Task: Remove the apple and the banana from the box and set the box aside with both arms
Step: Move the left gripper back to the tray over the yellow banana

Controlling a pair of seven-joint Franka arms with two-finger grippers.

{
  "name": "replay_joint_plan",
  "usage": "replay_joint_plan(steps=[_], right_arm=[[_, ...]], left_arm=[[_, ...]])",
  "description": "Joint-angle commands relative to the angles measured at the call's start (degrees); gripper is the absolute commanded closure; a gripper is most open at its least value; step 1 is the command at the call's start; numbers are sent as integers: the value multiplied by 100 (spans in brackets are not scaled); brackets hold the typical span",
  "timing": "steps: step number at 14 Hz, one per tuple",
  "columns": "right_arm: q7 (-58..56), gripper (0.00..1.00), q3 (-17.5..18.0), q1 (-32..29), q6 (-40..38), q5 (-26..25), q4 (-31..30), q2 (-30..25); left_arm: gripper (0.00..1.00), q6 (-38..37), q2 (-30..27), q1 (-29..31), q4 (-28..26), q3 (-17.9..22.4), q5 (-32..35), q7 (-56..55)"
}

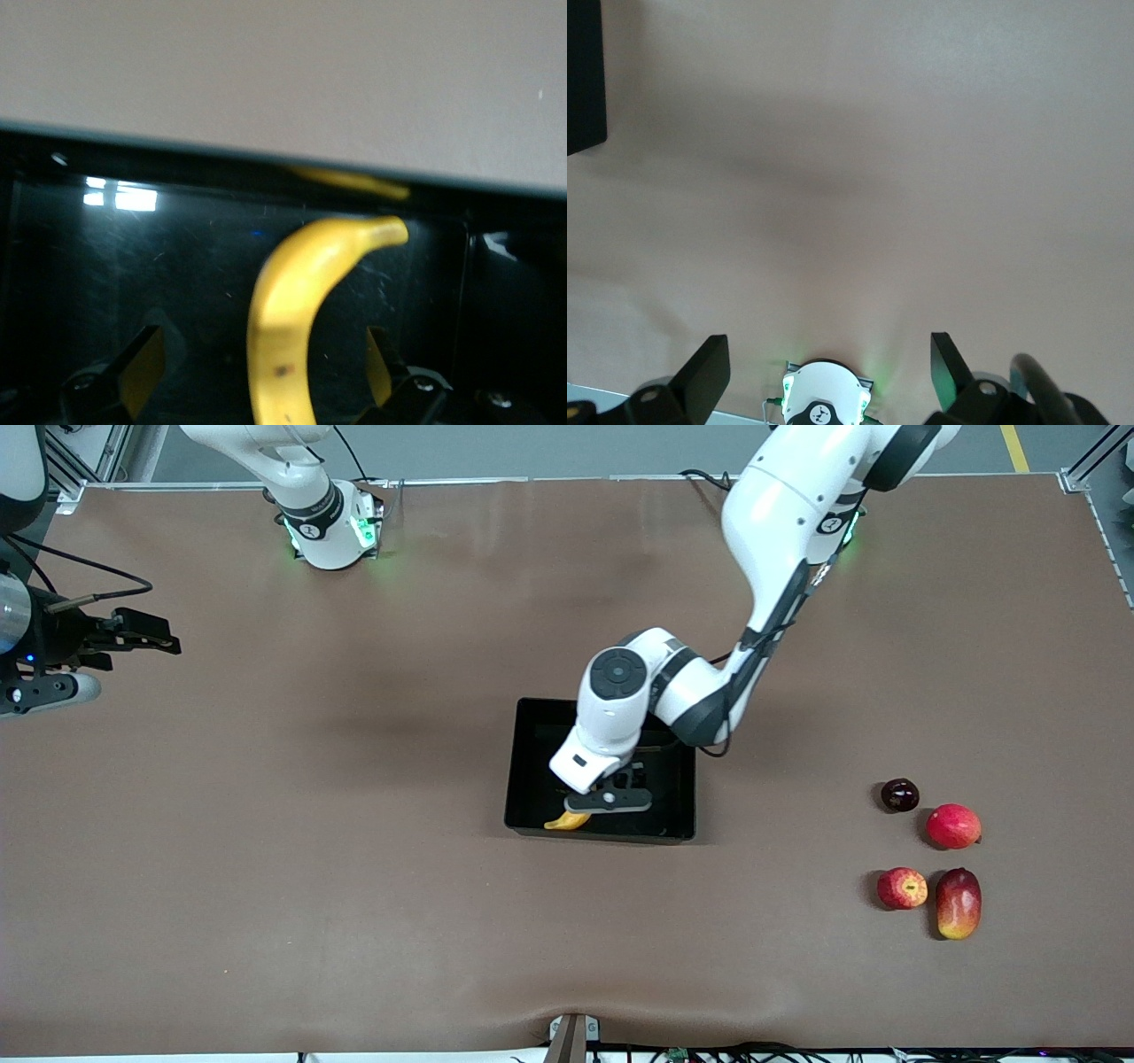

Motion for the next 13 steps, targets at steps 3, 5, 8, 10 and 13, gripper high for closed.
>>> replay_joint_plan(steps=[3,5,8,10,13], right_arm=[[17,0,45,-59,-54,37,79,60],[17,0,45,-68,-54,37,79,60],[8,0,45,-68,-54,28,79,60],[-35,0,45,-68,-28,28,79,86],[-44,0,54,-32,-11,-60,132,121]], left_arm=[[0,294,412,-262,188,112,73,-109],[0,312,483,-306,179,103,56,-232],[0,479,615,-394,170,112,82,-250],[0,523,624,-464,170,121,82,-242],[52,602,659,-456,161,112,73,-242]])
